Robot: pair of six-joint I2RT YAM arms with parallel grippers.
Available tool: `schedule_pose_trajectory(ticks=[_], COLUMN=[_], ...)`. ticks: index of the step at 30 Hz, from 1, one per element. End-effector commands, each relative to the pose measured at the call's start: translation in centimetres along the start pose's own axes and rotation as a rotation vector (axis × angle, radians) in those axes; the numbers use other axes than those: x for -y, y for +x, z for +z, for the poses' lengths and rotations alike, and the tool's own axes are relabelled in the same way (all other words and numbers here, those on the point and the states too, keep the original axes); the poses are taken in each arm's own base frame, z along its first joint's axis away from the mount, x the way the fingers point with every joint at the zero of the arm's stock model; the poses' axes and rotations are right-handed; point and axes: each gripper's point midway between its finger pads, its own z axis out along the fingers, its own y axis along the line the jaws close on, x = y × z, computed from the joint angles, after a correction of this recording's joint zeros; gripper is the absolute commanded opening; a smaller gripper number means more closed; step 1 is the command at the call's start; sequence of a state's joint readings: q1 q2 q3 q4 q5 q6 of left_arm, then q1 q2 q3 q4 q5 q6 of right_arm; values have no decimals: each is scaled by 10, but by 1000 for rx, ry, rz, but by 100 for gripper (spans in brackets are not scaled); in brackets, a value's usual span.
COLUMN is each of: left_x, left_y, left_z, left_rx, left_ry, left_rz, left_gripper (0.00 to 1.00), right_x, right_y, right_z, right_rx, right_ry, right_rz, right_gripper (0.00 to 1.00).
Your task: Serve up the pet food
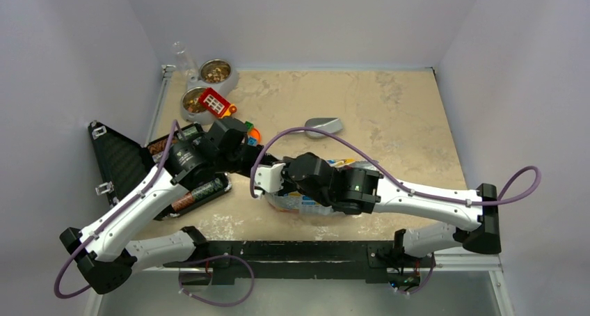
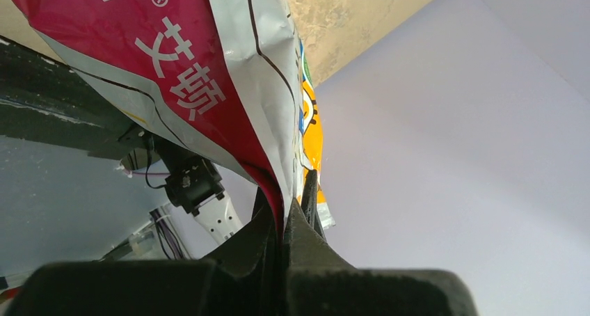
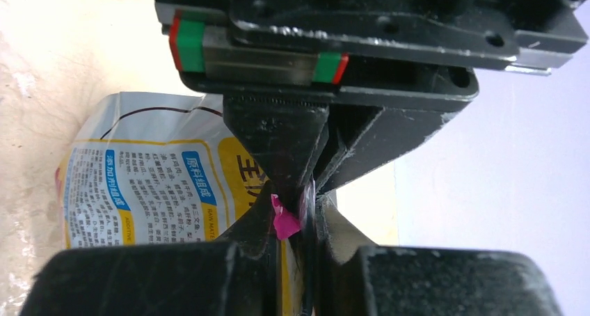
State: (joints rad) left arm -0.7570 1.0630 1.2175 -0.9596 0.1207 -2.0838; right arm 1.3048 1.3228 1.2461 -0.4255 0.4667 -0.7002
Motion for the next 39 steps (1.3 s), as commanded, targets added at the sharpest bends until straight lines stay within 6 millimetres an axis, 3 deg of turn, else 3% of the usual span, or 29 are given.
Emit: schedule_pose_trajectory(ticks=[1, 5, 6, 8, 11, 13, 19, 24, 28, 33, 36, 39], left_x=[11, 10, 11, 11, 10, 7, -13, -17, -12, -1, 1, 3], left_y=[14, 8, 7, 6, 6, 2, -32, -46, -46, -46, -33, -24], left_z=[-28, -31, -33, -36, -37, -38, -52, -55, -57, -63, -51, -48], left_rx=[-59, -41, -37, -32, -36, -24, 118, 174, 180, 185, 101, 48], left_ry=[10, 25, 36, 45, 39, 29, -20, -59, -51, 2, 3, 2], left_rz=[-156, -169, -168, -168, -167, -169, -128, -82, -61, -57, -68, -71], left_gripper=[0, 0, 0, 0, 0, 0, 0, 0, 0, 0, 0, 0], right_x=[29, 21, 20, 21, 26, 31, 26, 17, 23, 44, 43, 36], right_y=[29, 38, 39, 42, 42, 56, 116, 144, 157, 153, 125, 71], right_z=[-29, -30, -28, -24, -20, -20, -59, -78, -89, -105, -107, -102], right_rx=[-82, -56, -54, -71, -102, -163, -266, -284, -297, -252, -155, 5], right_ry=[67, 31, 39, 44, 57, 87, 95, 91, 106, 155, 61, -103], right_rz=[11, 29, 24, 22, 24, 21, 89, 94, 139, 203, 237, 280], right_gripper=[0, 2, 10, 17, 9, 1, 0, 0, 0, 0, 0, 37])
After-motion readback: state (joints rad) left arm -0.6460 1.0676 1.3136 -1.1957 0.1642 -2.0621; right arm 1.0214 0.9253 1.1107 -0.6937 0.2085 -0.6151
